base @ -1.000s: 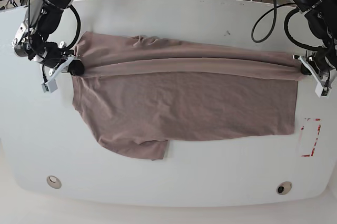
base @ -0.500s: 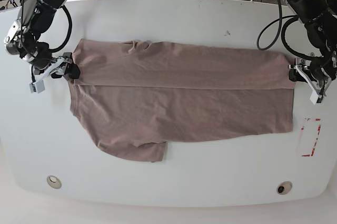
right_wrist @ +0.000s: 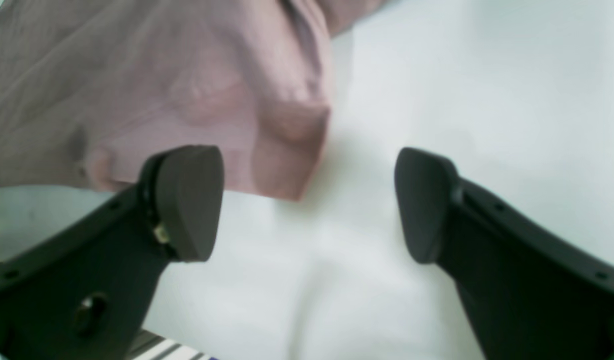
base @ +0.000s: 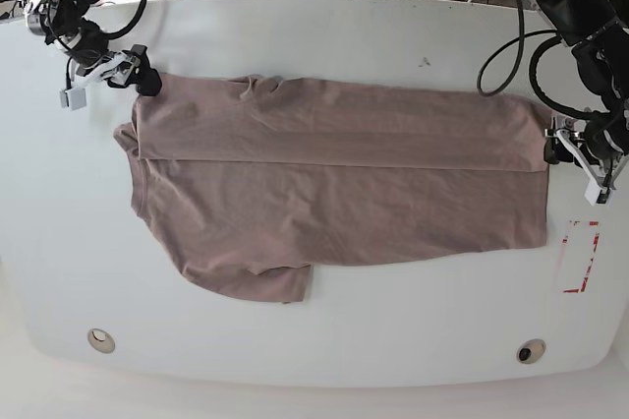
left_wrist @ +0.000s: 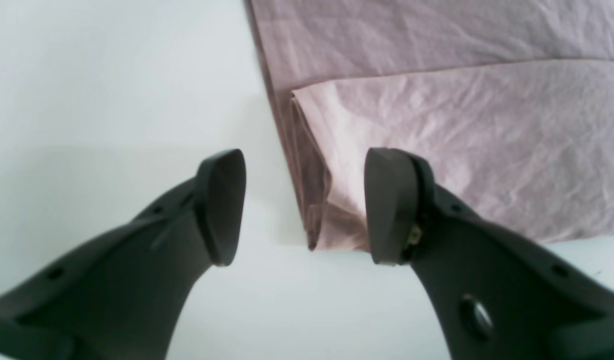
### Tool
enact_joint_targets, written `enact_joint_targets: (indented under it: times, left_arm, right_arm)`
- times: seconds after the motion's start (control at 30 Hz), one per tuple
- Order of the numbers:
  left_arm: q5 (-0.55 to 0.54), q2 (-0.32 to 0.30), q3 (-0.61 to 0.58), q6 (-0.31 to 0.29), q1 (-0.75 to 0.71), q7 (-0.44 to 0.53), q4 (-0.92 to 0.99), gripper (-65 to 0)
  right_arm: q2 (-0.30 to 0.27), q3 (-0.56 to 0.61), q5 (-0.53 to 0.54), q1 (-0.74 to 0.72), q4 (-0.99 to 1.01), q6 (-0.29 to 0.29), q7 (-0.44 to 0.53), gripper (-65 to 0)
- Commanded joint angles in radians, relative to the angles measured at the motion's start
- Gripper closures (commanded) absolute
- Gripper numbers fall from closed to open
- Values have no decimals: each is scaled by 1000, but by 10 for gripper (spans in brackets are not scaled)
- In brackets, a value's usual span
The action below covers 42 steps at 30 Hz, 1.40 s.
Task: Fold the T-shirt properly
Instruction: 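Pinch the shirt's collar-side edge with both grippers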
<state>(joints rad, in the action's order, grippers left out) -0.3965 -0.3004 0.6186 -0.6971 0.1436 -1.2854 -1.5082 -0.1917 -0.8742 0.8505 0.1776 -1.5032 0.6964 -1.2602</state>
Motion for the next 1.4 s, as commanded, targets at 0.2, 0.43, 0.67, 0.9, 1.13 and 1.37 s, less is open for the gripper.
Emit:
enact_joint_targets:
  times: [0.2,0.43,0.67,0.9,1.13,1.37]
  left_arm:
    - [-9,-15,2,-1,-14,40,-27,-354]
    - [-8,-13,2,-1,-85,86,-21,-354]
    - [-8,-13,-18,-1,-169,189,-19,-354]
    - [-9,-13,-70,-1,-227,261,-21,-353]
    - [-9,-20,-70,-1,-261,278,-21,-353]
    - [74,-13,-67,-1,-270,280,-19,-350]
  right_arm:
    - [105,5,31,-13,-15,2,14,-503]
    - [108,71,33,-3,-21,2,9,-501]
    - [107,72,33,24,-20,2,9,-315]
    - [105,74,33,32,-20,2,9,-225]
    - [96,74,33,32,-20,2,7,-304]
    - [91,74,33,30,-20,2,7,-304]
